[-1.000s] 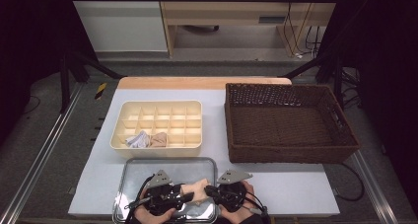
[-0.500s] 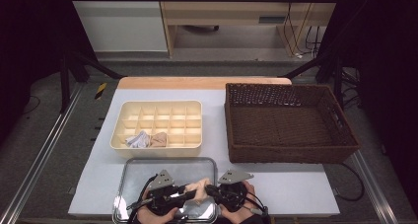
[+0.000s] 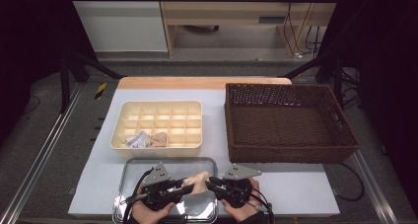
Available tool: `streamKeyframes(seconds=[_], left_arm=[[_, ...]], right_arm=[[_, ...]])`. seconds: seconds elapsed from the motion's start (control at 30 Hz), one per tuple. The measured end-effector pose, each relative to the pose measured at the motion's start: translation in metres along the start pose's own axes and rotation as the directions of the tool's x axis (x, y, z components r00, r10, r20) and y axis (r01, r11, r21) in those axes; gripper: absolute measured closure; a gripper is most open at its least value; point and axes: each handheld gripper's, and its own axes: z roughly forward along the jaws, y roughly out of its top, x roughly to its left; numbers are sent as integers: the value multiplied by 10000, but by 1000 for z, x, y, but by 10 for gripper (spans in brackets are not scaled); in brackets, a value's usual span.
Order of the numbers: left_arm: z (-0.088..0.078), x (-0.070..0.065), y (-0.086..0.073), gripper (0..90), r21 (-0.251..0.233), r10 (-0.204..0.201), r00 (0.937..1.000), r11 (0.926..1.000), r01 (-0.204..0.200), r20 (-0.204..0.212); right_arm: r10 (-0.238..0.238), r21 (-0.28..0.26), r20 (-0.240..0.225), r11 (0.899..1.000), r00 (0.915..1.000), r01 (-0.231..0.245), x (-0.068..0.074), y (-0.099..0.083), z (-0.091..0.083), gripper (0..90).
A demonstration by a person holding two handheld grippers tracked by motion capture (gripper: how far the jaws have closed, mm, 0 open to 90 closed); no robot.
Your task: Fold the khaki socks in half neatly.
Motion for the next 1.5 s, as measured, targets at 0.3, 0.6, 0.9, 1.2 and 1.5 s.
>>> streamKeyframes(seconds=[0.3,0.6,0.9,1.2,1.5], left_arm=[[-11,11,17,690,-147,77,9989,9999,-83,-460],[-22,25,29,689,-250,-22,9951,9997,-3,-990],[-31,36,44,689,-340,-75,9895,9994,26,-1441],[-37,48,60,689,-357,-305,9846,9991,247,-1723],[-44,59,76,689,-454,-408,9767,9985,319,-2105]], right_arm=[[219,-483,1069,9987,9940,-168,-26,-4,-26,696],[513,-332,2084,9984,9767,-453,-48,-15,-44,645],[517,-225,2664,9986,9625,-474,-59,-22,-55,624],[701,-220,2943,9975,9532,-666,-66,-25,-65,599],[756,-262,3102,9971,9476,-710,-70,-27,-70,584]])
